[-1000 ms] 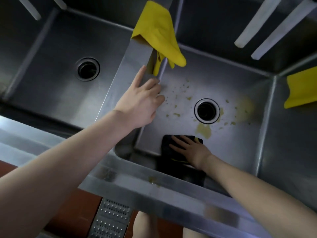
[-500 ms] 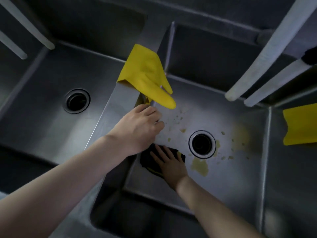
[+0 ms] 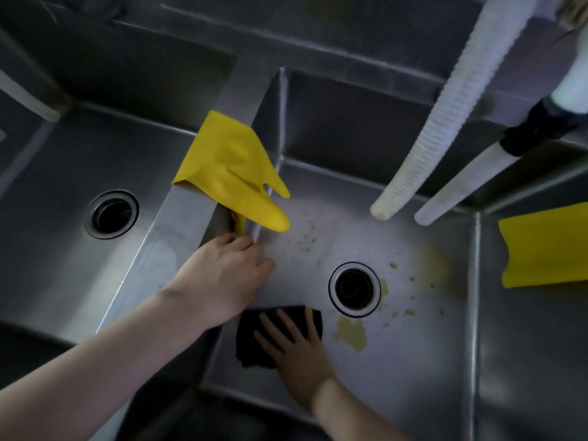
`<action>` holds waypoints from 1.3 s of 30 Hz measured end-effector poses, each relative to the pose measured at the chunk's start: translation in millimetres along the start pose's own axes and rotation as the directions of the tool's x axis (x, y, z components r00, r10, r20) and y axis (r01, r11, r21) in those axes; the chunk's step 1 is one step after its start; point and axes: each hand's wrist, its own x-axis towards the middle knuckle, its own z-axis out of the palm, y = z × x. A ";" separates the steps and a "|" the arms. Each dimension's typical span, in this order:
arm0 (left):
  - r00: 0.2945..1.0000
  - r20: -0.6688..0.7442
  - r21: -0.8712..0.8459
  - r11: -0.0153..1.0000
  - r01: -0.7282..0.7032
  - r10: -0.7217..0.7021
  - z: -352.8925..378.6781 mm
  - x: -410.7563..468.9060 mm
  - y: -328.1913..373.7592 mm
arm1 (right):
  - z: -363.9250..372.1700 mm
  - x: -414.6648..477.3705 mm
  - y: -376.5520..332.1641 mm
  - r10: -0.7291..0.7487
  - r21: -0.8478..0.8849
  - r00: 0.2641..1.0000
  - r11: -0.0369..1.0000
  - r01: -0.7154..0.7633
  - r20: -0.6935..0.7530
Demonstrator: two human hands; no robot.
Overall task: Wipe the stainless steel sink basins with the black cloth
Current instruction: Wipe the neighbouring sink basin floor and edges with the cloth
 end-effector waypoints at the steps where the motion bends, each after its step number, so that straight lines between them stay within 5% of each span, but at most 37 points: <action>1: 1.000 0.005 -0.014 1.000 0.007 -0.007 1.3 1.1 3.8 | 6.3 -4.3 -2.1 -0.029 -0.002 0.999 1.000 0.029 0.030; 11: 0.988 0.105 0.015 0.994 0.109 -0.110 35.1 -1.0 9.7 | -30.9 76.3 20.1 0.256 0.188 0.949 0.957 -0.222 -0.183; 17: 0.977 0.118 0.025 0.984 0.176 -0.178 42.1 -0.2 12.3 | -38.9 85.5 21.6 0.272 0.190 0.942 0.953 -0.236 -0.194; 22: 0.959 0.220 0.083 0.983 0.162 -0.177 45.2 -2.0 17.5 | 9.4 21.0 -3.5 -0.042 0.001 0.994 0.999 0.043 -0.102; 25: 0.961 0.185 0.110 0.976 0.189 -0.207 52.9 0.0 14.3 | 23.2 1.8 1.3 -0.086 -0.034 0.996 0.996 0.085 -0.022; 33: 0.966 0.163 0.080 0.979 0.189 -0.200 58.0 18.7 6.7 | -47.0 77.3 94.9 0.214 0.095 0.940 0.976 -0.196 -0.264; 39: 0.928 0.229 0.037 0.955 0.295 -0.296 65.8 30.8 18.3 | -85.4 116.4 184.8 0.413 0.207 0.893 0.903 -0.377 -0.177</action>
